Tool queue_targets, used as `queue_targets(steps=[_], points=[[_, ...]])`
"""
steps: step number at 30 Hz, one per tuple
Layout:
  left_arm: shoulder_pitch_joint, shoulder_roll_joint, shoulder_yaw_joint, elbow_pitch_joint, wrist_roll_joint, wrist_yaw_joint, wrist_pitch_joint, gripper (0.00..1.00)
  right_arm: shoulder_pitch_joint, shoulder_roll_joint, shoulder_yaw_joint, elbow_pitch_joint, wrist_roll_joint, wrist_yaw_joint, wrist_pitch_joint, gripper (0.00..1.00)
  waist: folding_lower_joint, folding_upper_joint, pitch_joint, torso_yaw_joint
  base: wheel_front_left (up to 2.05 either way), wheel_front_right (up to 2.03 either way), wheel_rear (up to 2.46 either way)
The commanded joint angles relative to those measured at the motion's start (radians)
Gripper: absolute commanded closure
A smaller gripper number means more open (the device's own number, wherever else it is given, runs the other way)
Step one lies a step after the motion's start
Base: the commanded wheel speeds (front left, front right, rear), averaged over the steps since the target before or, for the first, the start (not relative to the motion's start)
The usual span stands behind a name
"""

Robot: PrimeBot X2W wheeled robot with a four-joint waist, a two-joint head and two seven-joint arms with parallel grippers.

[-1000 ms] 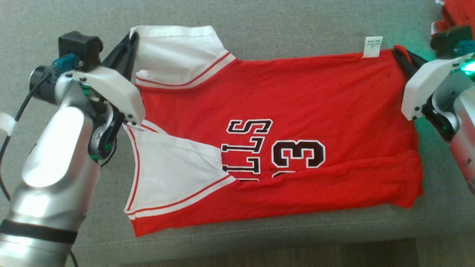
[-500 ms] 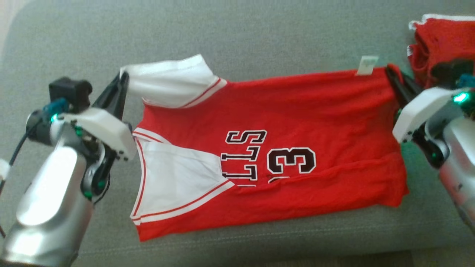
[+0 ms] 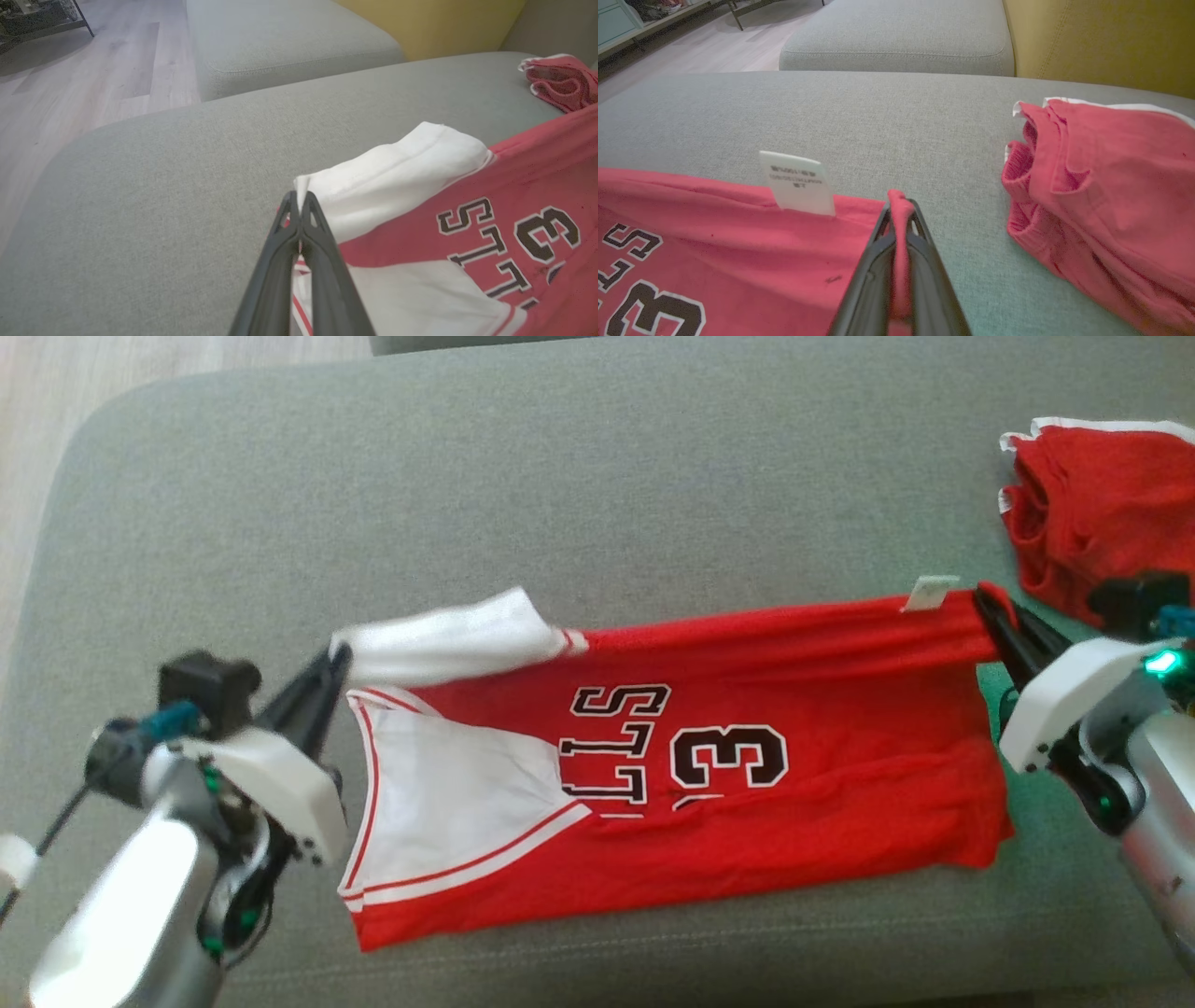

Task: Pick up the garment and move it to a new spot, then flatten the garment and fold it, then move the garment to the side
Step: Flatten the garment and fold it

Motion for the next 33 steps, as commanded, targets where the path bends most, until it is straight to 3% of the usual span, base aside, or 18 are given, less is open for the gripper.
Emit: queue_targets(steps=[1, 9, 17, 30, 31, 32, 33], points=[[-0.02, 0.048, 0.038, -0.042, 0.002, 0.003, 0.007, 1.0, 0.017, -0.033, -0.006, -0.032, -0.002, 0.0, 0.004, 1.0, 0.0001, 0.0, -0.003, 0.0, 0.0, 0.0, 0.0], [0.096, 0.107, 0.023, -0.129, 0.0, 0.022, 0.049, 1.0, 0.105, -0.04, -0.052, -0.115, -0.035, 0.0, 0.05, 1.0, 0.0001, 0.0, -0.016, -0.002, 0.0, 0.0, 0.0], [0.172, 0.165, 0.0, -0.202, -0.011, 0.004, 0.101, 1.0, 0.207, -0.065, -0.082, -0.224, -0.057, 0.0, 0.152, 1.0, 0.0001, 0.0, -0.026, 0.002, 0.0, 0.0, 0.0], [0.228, 0.205, -0.046, -0.224, -0.004, -0.006, 0.154, 1.0, 0.323, -0.068, -0.179, -0.357, -0.072, 0.0, 0.328, 1.0, 0.0001, 0.0, -0.034, -0.01, 0.0, 0.0, 0.0], [0.232, 0.205, -0.052, -0.223, -0.003, -0.007, 0.158, 1.0, 0.332, -0.066, -0.187, -0.365, -0.071, 0.0, 0.34, 0.91, 0.0001, 0.0, -0.035, -0.01, 0.0, 0.0, 0.0], [0.235, 0.207, -0.057, -0.222, -0.002, -0.009, 0.161, 1.0, 0.341, -0.063, -0.193, -0.375, -0.069, 0.0, 0.353, 0.31, 0.0001, 0.0, -0.037, -0.011, 0.0, 0.0, 0.0], [0.238, 0.208, -0.061, -0.221, -0.001, -0.009, 0.166, 1.0, 0.35, -0.061, -0.203, -0.381, -0.067, 0.0, 0.367, 0.0, 0.0001, 0.0, -0.038, -0.012, 0.0, 0.0, 0.0]])
